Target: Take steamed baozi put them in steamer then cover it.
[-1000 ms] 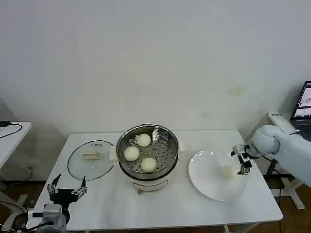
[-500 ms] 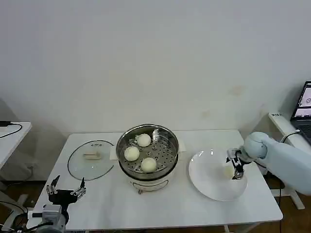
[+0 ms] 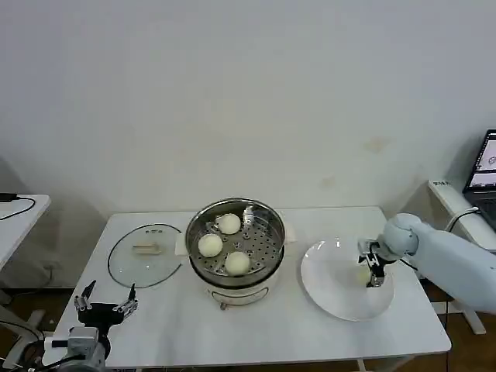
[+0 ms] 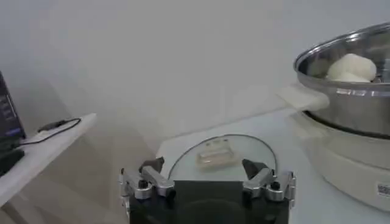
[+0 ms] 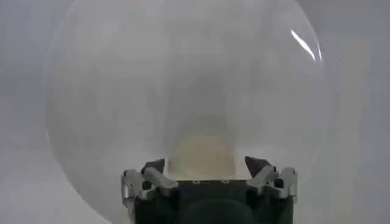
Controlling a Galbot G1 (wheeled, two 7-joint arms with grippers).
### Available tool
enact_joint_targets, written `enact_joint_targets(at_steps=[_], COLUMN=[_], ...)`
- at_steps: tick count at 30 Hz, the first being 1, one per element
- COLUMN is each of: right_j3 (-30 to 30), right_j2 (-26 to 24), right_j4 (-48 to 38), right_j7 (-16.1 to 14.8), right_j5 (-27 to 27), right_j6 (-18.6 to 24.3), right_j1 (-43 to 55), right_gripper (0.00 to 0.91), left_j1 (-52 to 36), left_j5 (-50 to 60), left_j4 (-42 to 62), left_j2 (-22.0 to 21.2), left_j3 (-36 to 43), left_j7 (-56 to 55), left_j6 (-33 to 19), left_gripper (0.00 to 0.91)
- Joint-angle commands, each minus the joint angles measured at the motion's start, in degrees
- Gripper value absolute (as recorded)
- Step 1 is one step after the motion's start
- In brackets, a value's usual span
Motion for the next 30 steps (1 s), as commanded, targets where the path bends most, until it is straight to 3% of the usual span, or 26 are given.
enact_joint_targets(at_steps=[1, 11, 19, 25, 30], right_j3=[0.3, -3.1, -14.1, -22.2, -26.2], right_j2=[0.5, -2.5, -5.0, -1.7, 4.5], right_j4=[-0.5, 4.1, 12.3, 17.1, 16.5], right_j7=[0.1, -0.2, 0.0, 0.9, 2.6], right_j5=[-0.1, 2.9, 9.9, 18.2, 23.2], right_j6=[-0.2, -1.4, -4.0, -7.6, -10.8], right_j1=[-0.2, 6.7, 21.8, 35.0, 41.7], right_gripper=[0.675, 0.665, 0.655, 0.665, 0.665], left_j1=[0.1, 0.2, 0.0, -0.8, -1.2], left_j5=[0.0, 0.1, 0.1, 0.0, 0.0], left_j4=[-0.1, -0.6, -0.6, -0.4, -0.2], left_j2=[-0.1, -0.2, -0.3, 0.0, 0.0], left_j3=[0.0, -0.1, 0.3, 0.6, 1.0], left_j7=[0.0, 0.0, 0.0, 0.0, 0.0], left_j6=[0.0, 0.0, 0.0, 0.0, 0.1], left_gripper=[0.907, 0.907, 0.907, 0.907, 0.907])
